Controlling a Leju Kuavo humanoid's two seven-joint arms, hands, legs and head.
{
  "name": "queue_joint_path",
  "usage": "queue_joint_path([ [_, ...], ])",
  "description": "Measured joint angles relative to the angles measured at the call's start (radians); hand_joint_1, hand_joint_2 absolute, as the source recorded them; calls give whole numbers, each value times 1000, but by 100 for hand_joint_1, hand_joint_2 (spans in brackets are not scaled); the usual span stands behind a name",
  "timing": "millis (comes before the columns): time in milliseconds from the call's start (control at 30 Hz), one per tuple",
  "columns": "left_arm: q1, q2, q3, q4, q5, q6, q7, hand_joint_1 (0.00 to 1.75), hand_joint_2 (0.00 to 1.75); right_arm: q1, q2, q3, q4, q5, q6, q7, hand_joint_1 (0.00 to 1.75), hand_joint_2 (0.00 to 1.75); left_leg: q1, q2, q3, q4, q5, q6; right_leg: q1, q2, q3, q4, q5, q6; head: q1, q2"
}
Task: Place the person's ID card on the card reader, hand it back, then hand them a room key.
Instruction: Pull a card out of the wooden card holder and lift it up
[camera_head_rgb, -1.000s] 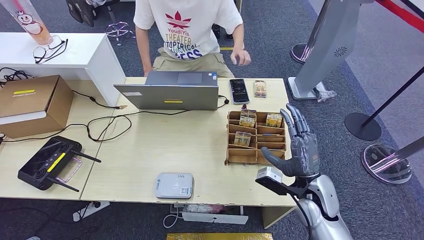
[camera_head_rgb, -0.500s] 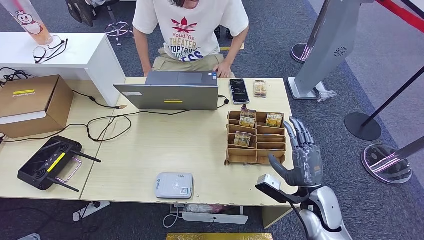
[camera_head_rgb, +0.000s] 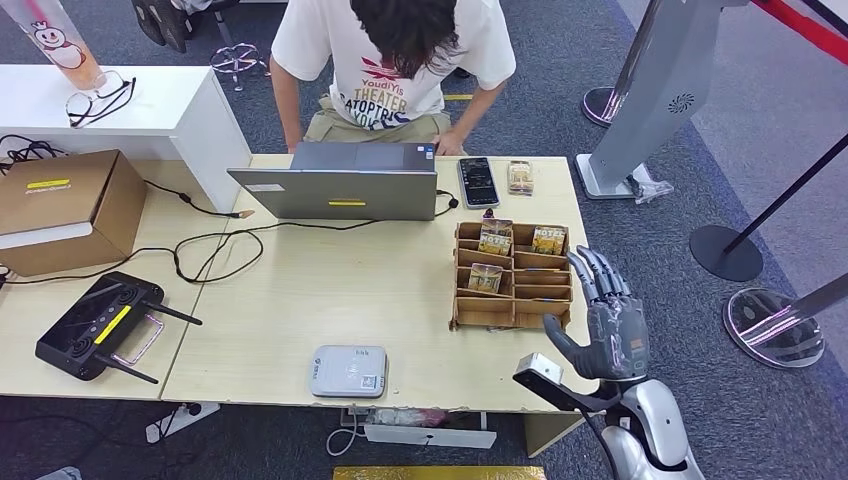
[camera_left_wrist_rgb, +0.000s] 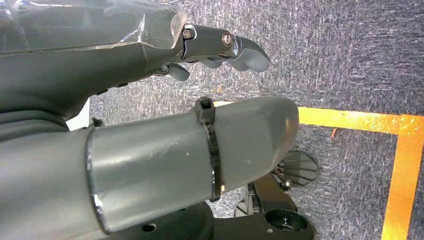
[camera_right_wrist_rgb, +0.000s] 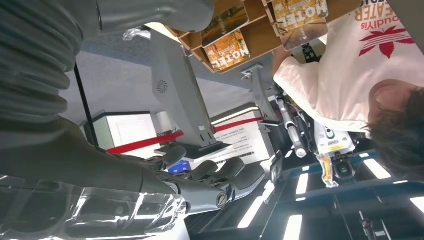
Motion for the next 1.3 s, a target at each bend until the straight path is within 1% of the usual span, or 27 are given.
queue_joint_path([
  [100,1,1,1,0,2,0,0,0,0,8,0,-6,4,19,0,7,77,175,0,0,0,0,0,0,0,0,0,0,0,0,0,0],
  [233,2,2,1,0,2,-1,-2,0,0,14,0,-10,11,44,0,17,93,175,0,0,0,0,0,0,0,0,0,0,0,0,0,0],
  [333,3,3,1,0,1,-4,-5,0,0,16,0,-13,19,48,0,20,99,175,0,0,0,0,0,0,0,0,0,0,0,0,0,0],
  [500,4,3,1,0,0,-8,-14,0,0,17,-1,-19,34,47,1,20,96,175,0,0,0,0,0,0,0,0,0,0,0,0,0,0],
  [633,5,3,1,0,0,-11,-15,0,0,18,-6,-22,48,47,2,20,85,175,0,0,0,0,0,0,0,0,0,0,0,0,0,0],
  [700,6,3,1,0,1,-12,-16,0,0,18,-8,-22,55,46,2,19,83,175,0,0,0,0,0,0,0,0,0,0,0,0,0,0],
  [900,11,5,1,0,0,-19,-23,0,0,17,-15,-22,83,46,5,20,83,175,0,0,0,0,0,0,0,0,0,0,0,0,0,0],
  [1033,11,7,1,0,-1,-21,-23,0,0,16,-18,-22,104,42,8,20,73,175,0,0,0,0,0,0,0,0,0,0,0,0,0,0],
  [1300,11,11,1,0,-1,-23,-24,0,0,-7,-24,-21,148,16,19,15,72,175,0,0,0,0,0,0,0,0,0,0,0,0,0,0],
])
